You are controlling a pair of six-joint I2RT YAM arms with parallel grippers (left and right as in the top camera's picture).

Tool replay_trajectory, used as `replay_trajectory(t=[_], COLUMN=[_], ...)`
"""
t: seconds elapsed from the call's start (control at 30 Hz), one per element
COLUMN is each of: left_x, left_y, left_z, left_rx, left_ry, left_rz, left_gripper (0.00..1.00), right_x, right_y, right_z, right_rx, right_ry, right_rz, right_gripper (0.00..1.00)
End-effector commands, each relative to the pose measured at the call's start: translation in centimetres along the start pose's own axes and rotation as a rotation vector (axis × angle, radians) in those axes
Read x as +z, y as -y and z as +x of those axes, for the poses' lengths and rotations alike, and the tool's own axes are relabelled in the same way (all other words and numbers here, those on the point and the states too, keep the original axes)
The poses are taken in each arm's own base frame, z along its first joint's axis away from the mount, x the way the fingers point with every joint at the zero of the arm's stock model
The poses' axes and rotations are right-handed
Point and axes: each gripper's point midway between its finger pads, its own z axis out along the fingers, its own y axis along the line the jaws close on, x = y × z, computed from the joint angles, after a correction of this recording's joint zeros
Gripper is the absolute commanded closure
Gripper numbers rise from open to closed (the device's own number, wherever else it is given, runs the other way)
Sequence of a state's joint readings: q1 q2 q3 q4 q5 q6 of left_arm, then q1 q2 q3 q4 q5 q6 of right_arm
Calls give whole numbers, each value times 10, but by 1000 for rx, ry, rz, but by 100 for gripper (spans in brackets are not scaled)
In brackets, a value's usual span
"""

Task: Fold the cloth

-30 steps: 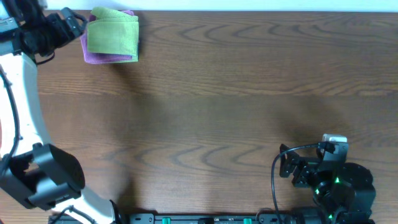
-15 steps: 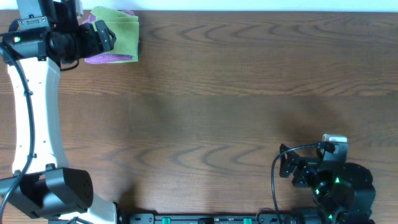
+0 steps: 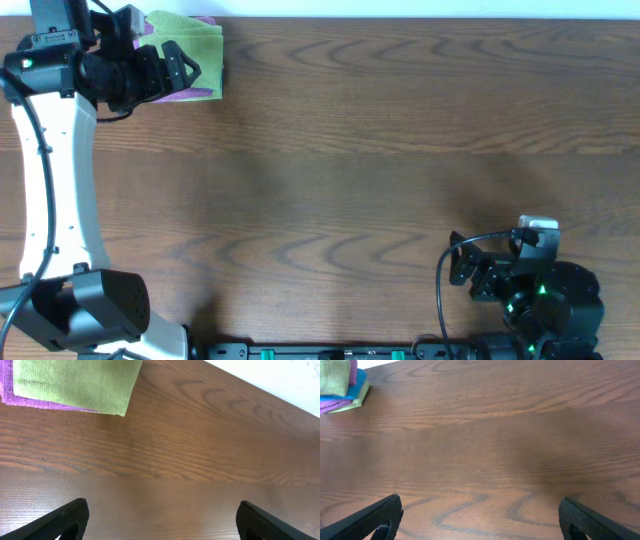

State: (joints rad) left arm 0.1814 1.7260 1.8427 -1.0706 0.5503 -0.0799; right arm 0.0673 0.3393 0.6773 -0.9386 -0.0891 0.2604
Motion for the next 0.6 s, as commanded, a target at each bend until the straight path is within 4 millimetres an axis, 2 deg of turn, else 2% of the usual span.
replay_trajectory(t=[0.0, 0.27, 0.37, 0.57], left_x=[-22, -73, -82, -86], left_y=[11, 10, 12, 10], left_z=[-5, 13, 28, 64], left_rx=[69, 133, 167, 211], left_ry=[57, 175, 206, 302], left_rz=[-8, -146, -143, -128], left_gripper=[5, 5, 5, 5], right_x=[0, 0, 0, 0], right_y=[4, 4, 4, 4], right_z=[0, 0, 0, 0], right_rx=[21, 21, 21, 21], right_ry=[4, 4, 4, 4], right_rz=[17, 17, 17, 17], right_gripper=[1, 1, 1, 1])
